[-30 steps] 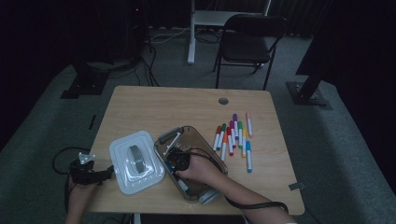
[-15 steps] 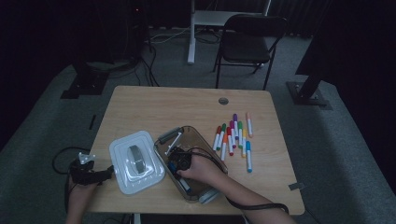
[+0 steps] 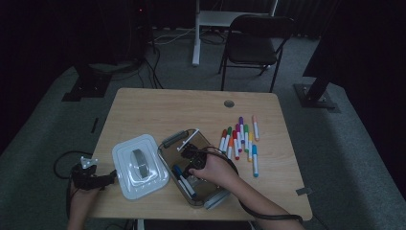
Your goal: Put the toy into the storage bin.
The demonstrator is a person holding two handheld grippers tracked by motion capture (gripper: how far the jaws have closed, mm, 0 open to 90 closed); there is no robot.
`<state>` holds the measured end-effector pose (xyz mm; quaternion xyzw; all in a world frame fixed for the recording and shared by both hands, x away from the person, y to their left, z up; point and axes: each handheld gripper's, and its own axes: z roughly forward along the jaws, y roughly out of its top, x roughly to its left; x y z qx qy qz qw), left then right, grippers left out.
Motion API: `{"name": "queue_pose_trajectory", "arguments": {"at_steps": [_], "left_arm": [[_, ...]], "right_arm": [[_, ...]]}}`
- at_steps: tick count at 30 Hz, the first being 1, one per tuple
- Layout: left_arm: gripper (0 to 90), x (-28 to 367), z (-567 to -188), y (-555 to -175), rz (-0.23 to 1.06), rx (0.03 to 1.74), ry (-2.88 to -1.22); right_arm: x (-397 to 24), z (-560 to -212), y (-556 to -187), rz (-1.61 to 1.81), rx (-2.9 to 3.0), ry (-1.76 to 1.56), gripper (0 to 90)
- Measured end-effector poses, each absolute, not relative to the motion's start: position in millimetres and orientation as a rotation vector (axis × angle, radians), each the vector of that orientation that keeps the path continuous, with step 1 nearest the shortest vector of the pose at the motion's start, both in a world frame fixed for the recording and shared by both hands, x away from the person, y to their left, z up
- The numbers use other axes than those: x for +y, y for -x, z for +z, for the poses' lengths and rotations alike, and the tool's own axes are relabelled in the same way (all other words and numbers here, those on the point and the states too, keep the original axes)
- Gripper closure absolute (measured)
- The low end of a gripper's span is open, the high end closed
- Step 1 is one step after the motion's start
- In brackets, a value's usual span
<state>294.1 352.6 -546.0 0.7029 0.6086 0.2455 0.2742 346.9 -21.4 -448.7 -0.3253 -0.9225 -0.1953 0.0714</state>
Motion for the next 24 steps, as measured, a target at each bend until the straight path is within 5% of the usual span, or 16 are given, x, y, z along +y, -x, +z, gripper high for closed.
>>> {"name": "queue_pose_trajectory", "arguments": {"at_steps": [24], "left_arm": [[0.6, 352.7, -545.9, -294.1, 0.658, 1.637, -1.891]], "right_arm": [[-133.1, -376.8, -344.8, -1.118, -2.717, 1.151, 60.2]]}}
